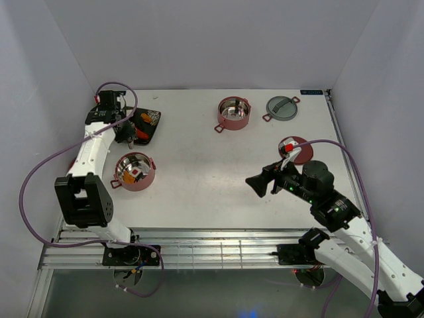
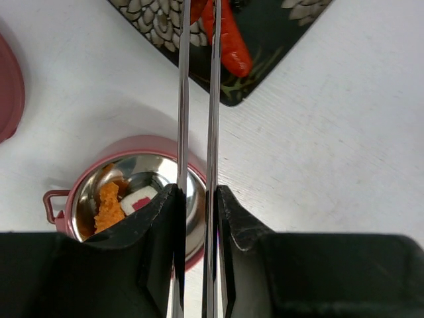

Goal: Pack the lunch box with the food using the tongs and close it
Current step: Pick up the fake food from the plate, then place the fake food in the packing box.

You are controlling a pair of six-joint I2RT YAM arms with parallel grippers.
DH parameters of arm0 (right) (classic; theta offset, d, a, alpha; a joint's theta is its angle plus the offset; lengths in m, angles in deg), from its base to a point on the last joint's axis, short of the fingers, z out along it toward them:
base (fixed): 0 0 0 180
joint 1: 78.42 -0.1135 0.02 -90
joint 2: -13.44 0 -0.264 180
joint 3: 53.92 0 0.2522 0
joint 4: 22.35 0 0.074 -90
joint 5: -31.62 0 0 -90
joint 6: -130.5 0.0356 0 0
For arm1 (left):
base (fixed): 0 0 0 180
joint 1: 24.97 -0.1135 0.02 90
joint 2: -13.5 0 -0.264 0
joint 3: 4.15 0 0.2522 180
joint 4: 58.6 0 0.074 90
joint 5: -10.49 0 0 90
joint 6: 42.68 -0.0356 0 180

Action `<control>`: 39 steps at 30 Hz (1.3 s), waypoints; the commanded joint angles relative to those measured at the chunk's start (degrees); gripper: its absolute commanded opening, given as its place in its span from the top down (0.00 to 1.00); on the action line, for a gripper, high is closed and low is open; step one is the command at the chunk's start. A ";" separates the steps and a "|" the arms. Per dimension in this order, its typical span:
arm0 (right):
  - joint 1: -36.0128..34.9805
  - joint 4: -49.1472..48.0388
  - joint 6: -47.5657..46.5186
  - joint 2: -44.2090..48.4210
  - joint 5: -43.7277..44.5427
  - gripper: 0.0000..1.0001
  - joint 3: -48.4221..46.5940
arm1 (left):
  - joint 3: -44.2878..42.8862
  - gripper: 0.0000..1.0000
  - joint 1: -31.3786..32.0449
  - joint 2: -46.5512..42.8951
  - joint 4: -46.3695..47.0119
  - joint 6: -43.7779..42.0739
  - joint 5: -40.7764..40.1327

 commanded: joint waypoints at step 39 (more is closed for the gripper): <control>-0.31 -0.18 -0.57 -6.06 1.26 0.10 -1.16 | 25.78 0.75 -0.20 -44.96 -15.82 3.00 10.19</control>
